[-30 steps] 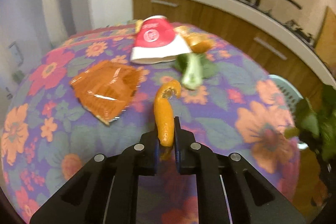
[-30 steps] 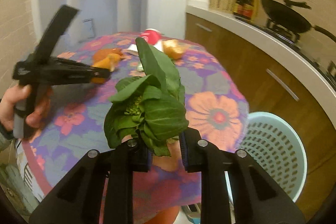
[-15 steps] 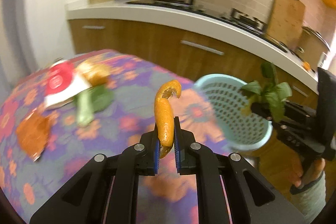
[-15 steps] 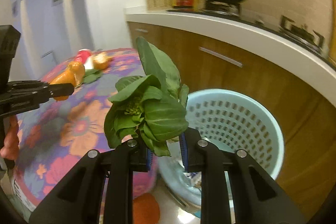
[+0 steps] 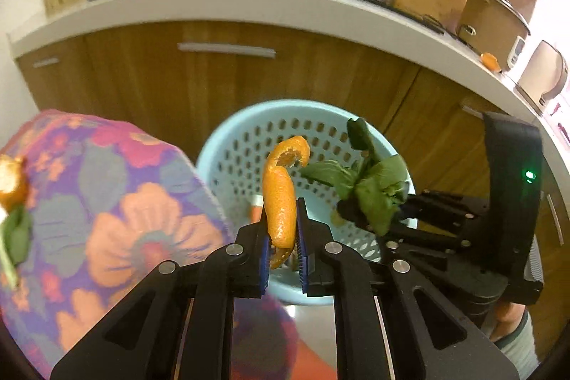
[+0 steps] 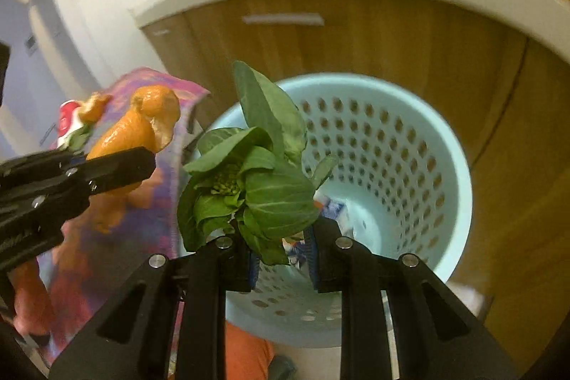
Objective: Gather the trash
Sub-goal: 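Carry the bok choy and orange peel over the blue basket with both tools, then open the right tool to drop the bok choy while the left tool drops the peel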
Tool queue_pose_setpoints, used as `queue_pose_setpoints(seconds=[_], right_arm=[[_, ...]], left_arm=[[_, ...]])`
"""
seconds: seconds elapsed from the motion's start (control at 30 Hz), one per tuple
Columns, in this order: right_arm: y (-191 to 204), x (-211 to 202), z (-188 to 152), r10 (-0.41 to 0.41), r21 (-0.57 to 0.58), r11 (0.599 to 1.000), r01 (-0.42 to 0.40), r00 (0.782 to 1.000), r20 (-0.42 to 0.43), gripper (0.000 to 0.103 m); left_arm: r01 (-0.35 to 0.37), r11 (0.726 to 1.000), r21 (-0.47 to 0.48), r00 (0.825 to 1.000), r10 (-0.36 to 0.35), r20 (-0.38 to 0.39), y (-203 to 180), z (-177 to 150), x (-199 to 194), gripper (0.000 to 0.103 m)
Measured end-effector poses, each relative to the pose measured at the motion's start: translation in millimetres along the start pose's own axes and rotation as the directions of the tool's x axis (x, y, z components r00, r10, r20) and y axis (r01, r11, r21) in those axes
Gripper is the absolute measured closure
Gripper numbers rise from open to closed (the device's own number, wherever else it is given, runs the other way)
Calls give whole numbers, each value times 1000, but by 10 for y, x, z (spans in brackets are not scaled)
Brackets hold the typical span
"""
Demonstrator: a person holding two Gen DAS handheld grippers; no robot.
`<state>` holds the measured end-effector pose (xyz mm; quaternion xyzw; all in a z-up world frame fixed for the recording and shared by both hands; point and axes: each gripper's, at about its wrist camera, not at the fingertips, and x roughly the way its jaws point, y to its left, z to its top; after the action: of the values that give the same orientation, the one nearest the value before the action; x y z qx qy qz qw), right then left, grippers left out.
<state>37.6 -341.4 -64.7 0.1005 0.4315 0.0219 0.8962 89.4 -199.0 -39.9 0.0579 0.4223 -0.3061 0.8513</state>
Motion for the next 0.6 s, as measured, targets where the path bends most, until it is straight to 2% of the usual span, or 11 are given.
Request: queue_pose_setpoints(seconds=[0.13,0.27,0.33,0.37,0.4,0.5,0.6], right_arm=[[-141,169,-26,-15,65,998,19,998,-56,84],[-254,250,-78,-16,101,995,24,996,-87,84],[-246,264,-85,-49,90,994,58,994,-97,80],[-242,258,-84,-53,87,994,62,994,-96,79],[-234,245,-87,-52,87,994,60,994,-92,79],[-218,209,-94,-49,93,994,57,996,-80,79],[-251,142,-121,-52,101,993,59,996,-72,68]], left_arm=[[24,1000,-10,999,-25,-39,-8,28,215,90],[30,999,-13,998,-30,-54,36,44,291,83],[41,999,-16,998,-42,-51,43,39,274,67],[41,999,-21,998,-42,-46,53,40,265,53],[41,999,-25,998,-43,-41,57,41,254,49],[67,996,-53,997,-68,-31,106,38,225,49],[80,994,-80,996,-82,-21,158,33,207,49]])
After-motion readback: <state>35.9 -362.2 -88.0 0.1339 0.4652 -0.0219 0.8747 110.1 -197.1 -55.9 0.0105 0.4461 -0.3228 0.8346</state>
